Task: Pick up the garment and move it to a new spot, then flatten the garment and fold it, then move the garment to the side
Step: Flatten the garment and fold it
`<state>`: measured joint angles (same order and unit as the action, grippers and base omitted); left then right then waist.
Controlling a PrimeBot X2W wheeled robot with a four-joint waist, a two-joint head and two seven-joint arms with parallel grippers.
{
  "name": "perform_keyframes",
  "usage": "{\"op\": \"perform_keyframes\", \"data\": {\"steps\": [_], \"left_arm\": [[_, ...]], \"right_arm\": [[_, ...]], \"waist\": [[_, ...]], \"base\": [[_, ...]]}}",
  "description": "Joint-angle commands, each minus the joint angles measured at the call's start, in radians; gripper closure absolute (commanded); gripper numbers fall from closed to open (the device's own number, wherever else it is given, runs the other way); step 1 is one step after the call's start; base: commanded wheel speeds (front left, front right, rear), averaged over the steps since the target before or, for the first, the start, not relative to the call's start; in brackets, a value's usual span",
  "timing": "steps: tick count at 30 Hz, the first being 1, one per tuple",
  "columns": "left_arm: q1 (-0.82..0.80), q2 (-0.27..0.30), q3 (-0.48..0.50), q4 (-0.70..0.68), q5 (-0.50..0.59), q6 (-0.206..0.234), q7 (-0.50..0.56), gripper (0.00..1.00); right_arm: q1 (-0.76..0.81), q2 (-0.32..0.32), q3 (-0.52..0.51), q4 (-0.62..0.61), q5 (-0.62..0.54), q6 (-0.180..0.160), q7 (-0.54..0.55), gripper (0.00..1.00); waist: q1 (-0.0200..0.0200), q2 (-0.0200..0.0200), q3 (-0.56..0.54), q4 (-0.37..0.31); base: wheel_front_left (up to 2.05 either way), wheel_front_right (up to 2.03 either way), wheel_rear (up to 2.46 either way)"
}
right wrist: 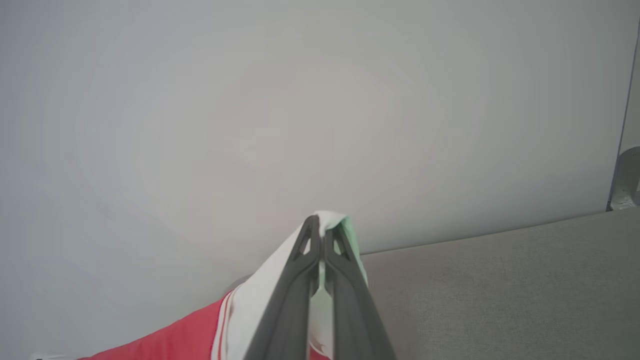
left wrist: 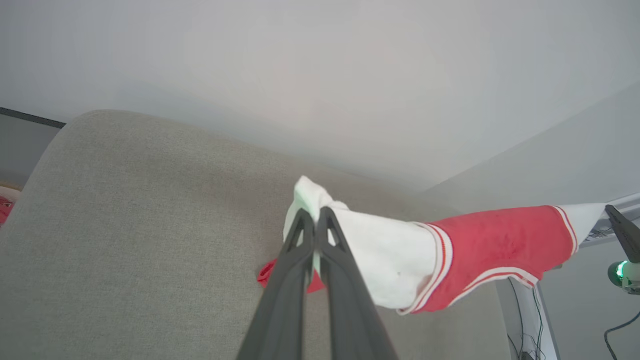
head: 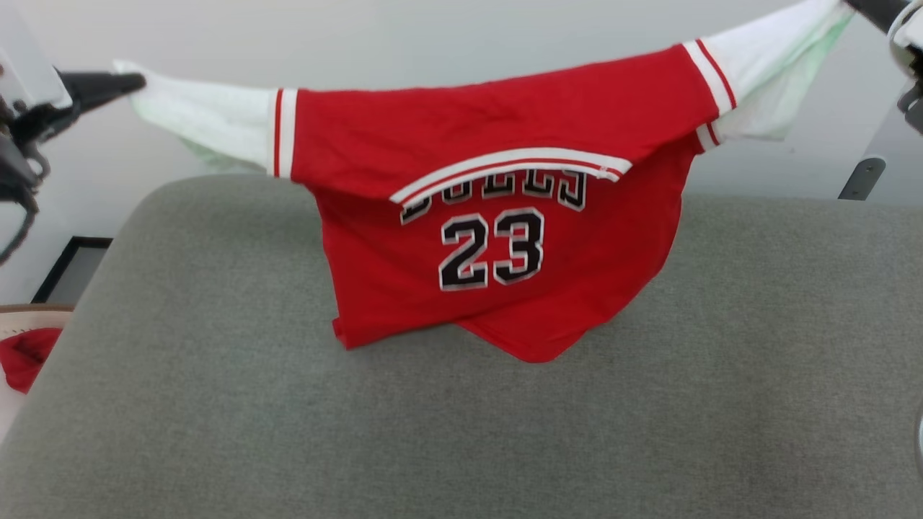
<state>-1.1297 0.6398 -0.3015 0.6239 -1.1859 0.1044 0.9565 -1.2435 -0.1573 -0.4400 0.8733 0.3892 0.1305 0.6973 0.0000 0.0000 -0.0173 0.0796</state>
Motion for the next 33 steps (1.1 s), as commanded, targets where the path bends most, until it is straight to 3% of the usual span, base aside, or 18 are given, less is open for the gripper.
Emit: {"op": "perform_keyframes", "data": {"steps": [1, 7, 11, 17, 21, 25, 30, 33], "left_arm": [[-0.019, -0.002, 0.006, -0.007, -0.003, -0.007, -0.006, 1.00], [-0.055, -0.015, -0.008, -0.048, 0.024, -0.023, -0.036, 1.00], [-0.109, -0.041, -0.026, -0.091, 0.071, -0.036, -0.106, 1.00], [-0.256, -0.124, -0.057, -0.083, 0.184, -0.068, -0.309, 1.00], [-0.378, -0.185, -0.060, -0.011, 0.258, -0.112, -0.508, 1.00], [-0.499, -0.240, -0.042, 0.071, 0.298, -0.167, -0.722, 1.00], [-0.599, -0.288, -0.024, 0.128, 0.290, -0.221, -0.900, 1.00], [-0.625, -0.300, -0.029, 0.142, 0.275, -0.233, -0.985, 1.00]], "right_arm": [[-0.020, -0.002, 0.010, -0.019, 0.022, 0.000, 0.005, 1.00], [-0.040, 0.001, 0.028, -0.082, 0.072, 0.000, 0.032, 1.00], [-0.081, 0.007, 0.104, -0.161, 0.081, 0.000, -0.020, 1.00], [-0.162, -0.017, 0.320, -0.225, 0.012, 0.000, -0.326, 1.00], [-0.251, -0.053, 0.428, -0.174, -0.088, 0.000, -0.613, 1.00], [-0.359, -0.086, 0.460, -0.074, -0.202, 0.000, -0.857, 1.00], [-0.468, -0.130, 0.457, -0.003, -0.348, 0.000, -0.957, 1.00], [-0.498, -0.143, 0.458, -0.043, -0.412, 0.000, -0.962, 1.00]], "waist": [[0.0000, 0.0000, 0.003, 0.001], [0.0000, 0.0000, 0.053, 0.007], [0.0000, 0.0000, 0.141, 0.007], [0.0000, 0.0000, 0.310, 0.001], [0.0000, 0.0000, 0.409, -0.001], [0.0000, 0.0000, 0.493, 0.013], [0.0000, 0.0000, 0.604, 0.045], [0.0000, 0.0000, 0.671, 0.064]], "base": [[0.00, 0.00, 0.00], [0.00, 0.00, 0.00], [0.00, 0.00, 0.00], [0.00, 0.00, 0.00], [0.00, 0.00, 0.00], [0.00, 0.00, 0.00], [0.00, 0.00, 0.00], [0.00, 0.00, 0.00]]}}
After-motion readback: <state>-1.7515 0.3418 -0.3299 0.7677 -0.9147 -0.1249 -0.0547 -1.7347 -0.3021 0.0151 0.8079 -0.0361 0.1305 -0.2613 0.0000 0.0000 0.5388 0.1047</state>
